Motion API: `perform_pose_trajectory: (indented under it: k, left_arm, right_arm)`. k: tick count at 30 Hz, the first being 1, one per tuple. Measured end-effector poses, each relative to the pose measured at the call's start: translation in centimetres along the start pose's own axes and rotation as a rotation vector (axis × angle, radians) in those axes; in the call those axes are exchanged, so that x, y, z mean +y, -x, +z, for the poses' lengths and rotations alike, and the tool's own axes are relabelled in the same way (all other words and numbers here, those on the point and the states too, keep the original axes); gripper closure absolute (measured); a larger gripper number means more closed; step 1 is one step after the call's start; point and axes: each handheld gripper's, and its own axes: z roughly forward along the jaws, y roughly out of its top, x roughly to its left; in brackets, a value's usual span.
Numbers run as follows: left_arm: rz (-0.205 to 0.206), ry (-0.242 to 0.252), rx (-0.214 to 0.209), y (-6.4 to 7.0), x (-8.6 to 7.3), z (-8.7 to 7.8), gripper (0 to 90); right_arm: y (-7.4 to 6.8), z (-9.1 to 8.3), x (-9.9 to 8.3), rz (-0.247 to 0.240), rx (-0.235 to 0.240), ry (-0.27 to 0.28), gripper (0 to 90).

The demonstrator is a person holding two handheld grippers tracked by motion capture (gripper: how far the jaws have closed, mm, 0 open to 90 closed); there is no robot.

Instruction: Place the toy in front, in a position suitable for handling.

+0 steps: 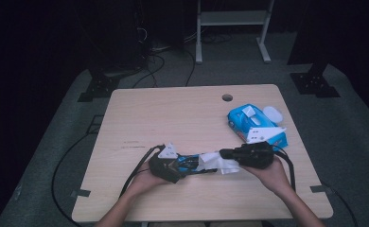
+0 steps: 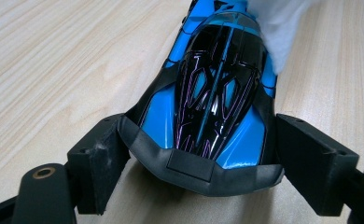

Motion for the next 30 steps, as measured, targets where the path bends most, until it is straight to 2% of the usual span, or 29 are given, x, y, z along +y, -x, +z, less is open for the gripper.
perform_pose_trajectory:
  k: [4,8,10,12,14,15,17,21,25,26,27,30]
  left_arm:
    - [0.0,0.0,-0.001,0.0,0.0,0.0,19.4]
    - [-0.005,0.008,-0.001,0.0,0.0,0.1,19.4]
    - [0.001,0.001,-0.005,-0.1,0.0,0.0,19.4]
    - [-0.002,0.002,-0.005,-0.1,-0.1,-0.1,19.5]
    - [0.0,-0.002,-0.009,-0.1,-0.2,-0.2,19.6]
    - [0.002,-0.001,-0.013,-0.1,-0.3,-0.3,19.8]
    - [-0.002,0.003,-0.019,-0.2,-0.3,-0.2,20.1]
    - [0.006,-0.004,-0.033,-0.2,-0.3,-0.2,21.0]
    - [0.013,-0.011,-0.049,-0.3,-0.3,-0.1,21.7]
    - [0.013,-0.011,-0.049,-0.3,-0.3,-0.1,21.7]
    - [0.006,-0.01,-0.05,-0.3,-0.2,0.0,21.7]
    - [0.022,-0.025,-0.038,-0.2,0.0,0.3,20.5]
  right_arm:
    - [0.9,3.6,-1.4,0.002,-0.019,-0.088,87.9]
    - [1.3,6.1,-2.6,-0.019,-0.041,-0.148,86.8]
    - [1.3,7.3,-3.4,-0.033,-0.064,-0.173,82.9]
    - [1.2,7.8,-4.0,-0.04,-0.068,-0.188,74.3]
    - [1.0,8.0,-4.6,-0.038,-0.076,-0.19,71.6]
    - [1.0,8.1,-4.8,-0.041,-0.088,-0.189,65.7]
    - [1.2,8.2,-5.0,-0.024,-0.078,-0.192,62.1]
    - [1.7,8.6,-5.6,0.014,-0.093,-0.182,56.5]
    - [2.3,8.5,-6.1,0.08,-0.085,-0.141,63.9]
    - [2.3,8.5,-6.1,0.08,-0.085,-0.141,63.9]
    - [2.7,8.4,-6.3,0.099,-0.086,-0.126,68.4]
    - [2.5,8.6,-6.4,0.084,-0.109,-0.123,73.3]
